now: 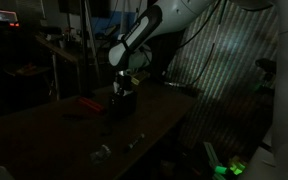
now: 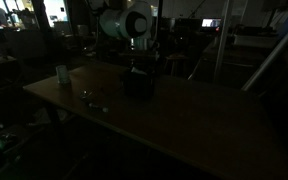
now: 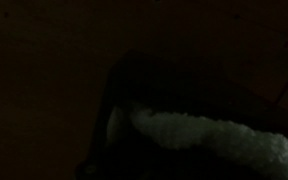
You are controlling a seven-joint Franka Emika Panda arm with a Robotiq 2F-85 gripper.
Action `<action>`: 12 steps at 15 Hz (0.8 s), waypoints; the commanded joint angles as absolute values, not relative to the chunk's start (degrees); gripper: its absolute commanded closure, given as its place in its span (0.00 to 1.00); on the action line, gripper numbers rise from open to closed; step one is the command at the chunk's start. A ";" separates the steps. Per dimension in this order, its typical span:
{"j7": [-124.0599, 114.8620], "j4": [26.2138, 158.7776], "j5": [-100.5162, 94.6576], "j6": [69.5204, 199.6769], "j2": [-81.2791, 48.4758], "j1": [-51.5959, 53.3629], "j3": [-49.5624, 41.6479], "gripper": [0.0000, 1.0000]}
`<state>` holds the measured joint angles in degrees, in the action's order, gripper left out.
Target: Put the towel in the box
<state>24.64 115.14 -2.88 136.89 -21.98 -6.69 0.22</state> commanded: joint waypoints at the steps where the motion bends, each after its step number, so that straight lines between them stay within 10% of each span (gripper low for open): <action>1: 27.32 112.68 -1.74 135.69 -24.83 -7.69 1.43 1.00; 12: 24.91 115.02 -5.37 135.12 -19.02 -6.25 0.24 1.00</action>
<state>25.84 113.93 -3.93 136.14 -22.19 -6.72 0.53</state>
